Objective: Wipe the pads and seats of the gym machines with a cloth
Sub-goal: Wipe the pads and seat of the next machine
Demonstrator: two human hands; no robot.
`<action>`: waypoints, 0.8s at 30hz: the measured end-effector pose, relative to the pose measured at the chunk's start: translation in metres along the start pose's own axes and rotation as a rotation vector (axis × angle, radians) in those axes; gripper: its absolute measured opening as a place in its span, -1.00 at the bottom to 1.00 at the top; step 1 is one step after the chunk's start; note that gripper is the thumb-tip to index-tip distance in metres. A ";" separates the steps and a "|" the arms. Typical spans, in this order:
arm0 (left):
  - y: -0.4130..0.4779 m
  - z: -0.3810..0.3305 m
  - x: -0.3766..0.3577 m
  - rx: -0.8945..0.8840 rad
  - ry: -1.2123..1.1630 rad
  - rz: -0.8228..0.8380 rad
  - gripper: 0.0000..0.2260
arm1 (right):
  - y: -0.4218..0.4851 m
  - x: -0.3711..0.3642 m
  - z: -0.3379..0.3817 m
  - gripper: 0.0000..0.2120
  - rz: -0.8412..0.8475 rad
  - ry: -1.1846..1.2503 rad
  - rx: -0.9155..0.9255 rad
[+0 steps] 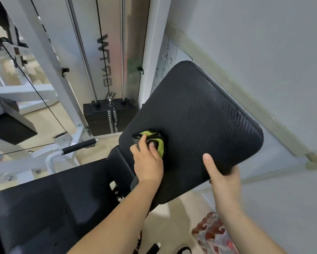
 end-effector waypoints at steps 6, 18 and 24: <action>0.076 -0.044 0.009 -0.255 0.089 0.001 -0.61 | 0.004 -0.006 -0.018 -0.46 0.063 -0.144 -0.040; 0.007 0.057 -0.004 0.211 0.001 0.002 -0.57 | 0.003 -0.008 -0.019 -0.46 0.066 -0.149 -0.021; 0.062 0.073 0.010 0.278 0.096 0.040 -0.55 | 0.005 -0.009 -0.020 -0.43 0.082 -0.168 -0.021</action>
Point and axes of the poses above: each hand's wrist, its own y-axis towards the middle knuckle, its own x-axis out of the back of the hand, z = x × y, the point moved 6 cm from there along y, towards the middle knuckle, and after that the axes turned 1 degree about -x, right-handed, at the moved point
